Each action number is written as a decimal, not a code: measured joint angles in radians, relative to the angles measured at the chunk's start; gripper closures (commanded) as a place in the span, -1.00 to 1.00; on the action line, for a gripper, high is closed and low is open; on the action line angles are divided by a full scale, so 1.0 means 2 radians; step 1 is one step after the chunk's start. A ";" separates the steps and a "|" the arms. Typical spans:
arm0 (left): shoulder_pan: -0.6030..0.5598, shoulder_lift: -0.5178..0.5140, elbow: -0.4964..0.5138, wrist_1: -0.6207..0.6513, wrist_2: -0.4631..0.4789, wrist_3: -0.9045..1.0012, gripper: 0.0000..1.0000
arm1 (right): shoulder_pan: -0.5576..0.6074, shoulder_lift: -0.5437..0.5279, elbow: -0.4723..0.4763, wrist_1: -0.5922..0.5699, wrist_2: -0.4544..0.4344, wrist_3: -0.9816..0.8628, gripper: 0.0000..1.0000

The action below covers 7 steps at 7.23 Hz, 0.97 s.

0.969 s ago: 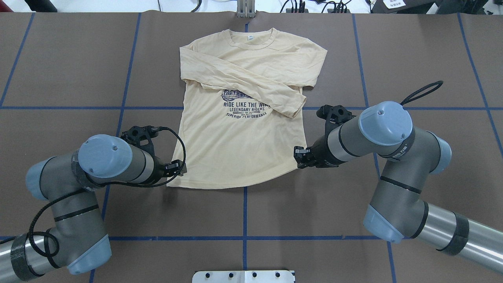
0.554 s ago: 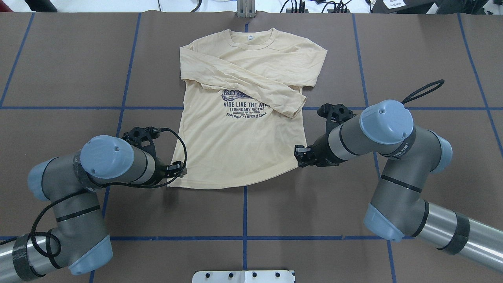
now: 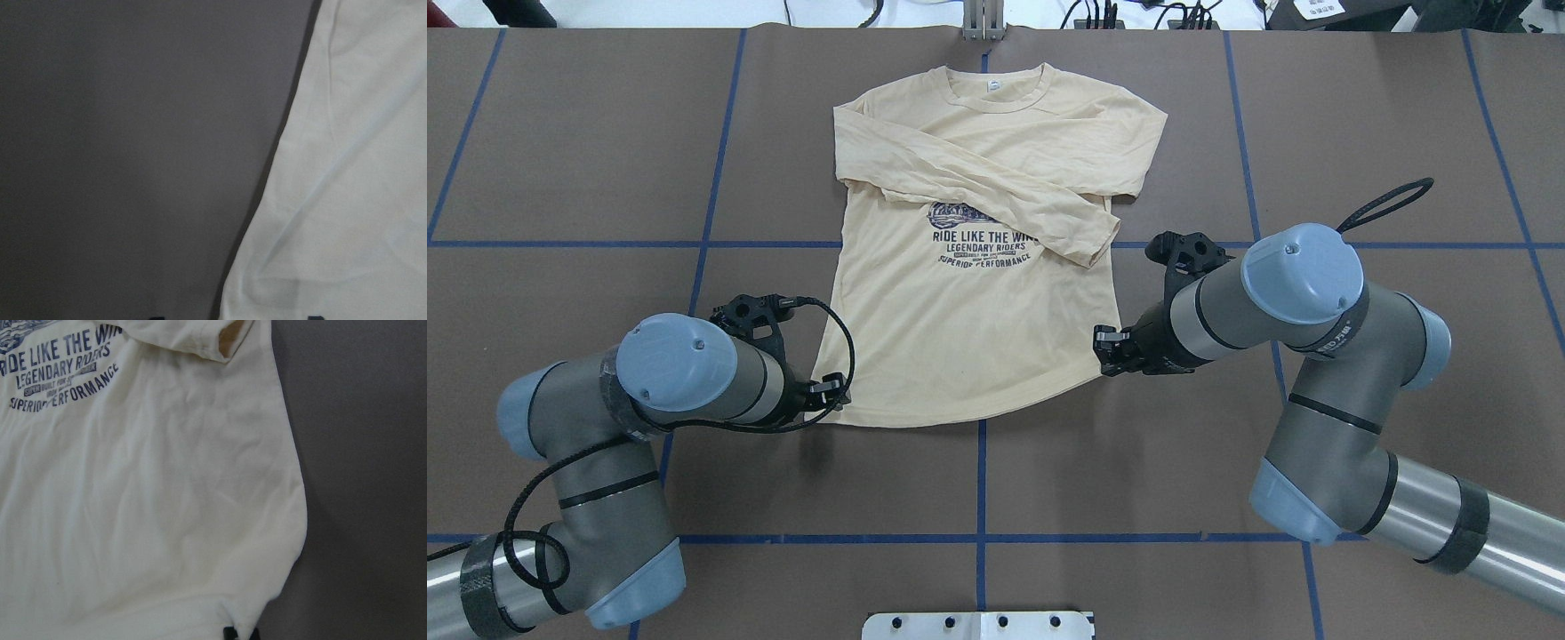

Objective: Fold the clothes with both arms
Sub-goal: 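Grasp both hem corners nearest the robot with both grippers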

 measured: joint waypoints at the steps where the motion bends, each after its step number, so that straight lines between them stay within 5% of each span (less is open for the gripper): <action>1: 0.000 -0.001 0.001 0.000 0.000 0.000 0.27 | 0.000 0.000 0.000 0.000 0.001 0.000 1.00; 2: 0.001 -0.001 0.002 0.000 0.000 0.000 0.80 | 0.001 0.000 0.000 0.000 0.002 0.000 1.00; 3: 0.002 -0.001 0.002 0.000 0.000 0.000 1.00 | 0.002 0.000 0.000 0.000 0.003 0.000 1.00; 7: 0.001 -0.007 -0.022 0.031 -0.003 0.001 1.00 | 0.011 0.000 0.001 0.000 0.017 0.000 1.00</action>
